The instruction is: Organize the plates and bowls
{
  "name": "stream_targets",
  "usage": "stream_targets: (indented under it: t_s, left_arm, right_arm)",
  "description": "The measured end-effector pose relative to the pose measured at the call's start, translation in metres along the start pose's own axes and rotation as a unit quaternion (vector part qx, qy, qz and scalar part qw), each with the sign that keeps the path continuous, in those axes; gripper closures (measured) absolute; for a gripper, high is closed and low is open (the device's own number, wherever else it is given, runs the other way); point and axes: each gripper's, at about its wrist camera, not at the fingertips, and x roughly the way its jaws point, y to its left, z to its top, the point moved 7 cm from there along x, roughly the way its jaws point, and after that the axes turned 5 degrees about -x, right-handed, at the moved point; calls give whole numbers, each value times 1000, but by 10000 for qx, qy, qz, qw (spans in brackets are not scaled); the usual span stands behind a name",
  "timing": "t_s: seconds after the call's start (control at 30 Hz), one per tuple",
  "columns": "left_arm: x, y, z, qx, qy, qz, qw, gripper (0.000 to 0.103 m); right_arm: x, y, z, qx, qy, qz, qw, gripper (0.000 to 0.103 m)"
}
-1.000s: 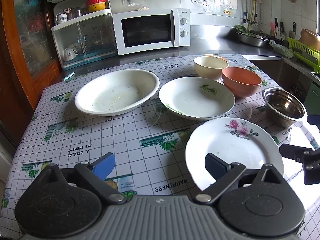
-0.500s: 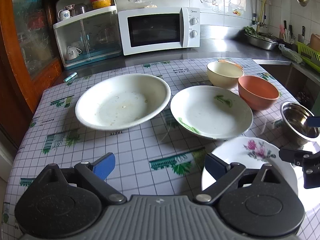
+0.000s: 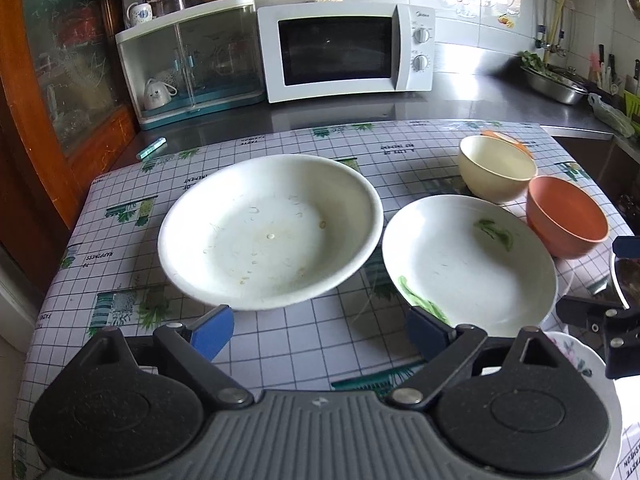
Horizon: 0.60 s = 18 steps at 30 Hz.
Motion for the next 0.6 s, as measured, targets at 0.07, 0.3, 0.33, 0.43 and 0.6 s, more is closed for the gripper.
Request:
stream_targets:
  t_s: [0.07, 0.3, 0.33, 0.43, 0.6]
  left_arm:
    - [4, 4, 8, -1, 37, 47, 10000, 9]
    - [16, 31, 36, -36, 151, 197, 9997, 9]
    - [18, 36, 39, -26, 168, 237, 9996, 9]
    - [23, 53, 46, -80, 216, 305, 9993, 9]
    - [37, 90, 56, -258, 330, 467, 9980, 22]
  right_arm:
    - [5, -2, 9, 17, 17, 24, 10000, 0]
    - [28, -2, 43, 81, 78, 118, 9999, 0]
    - [32, 0, 48, 64, 74, 108, 9999, 0]
    - [45, 10, 63, 94, 128, 209, 9997, 0]
    - [67, 32, 88, -13, 126, 370, 9992, 0]
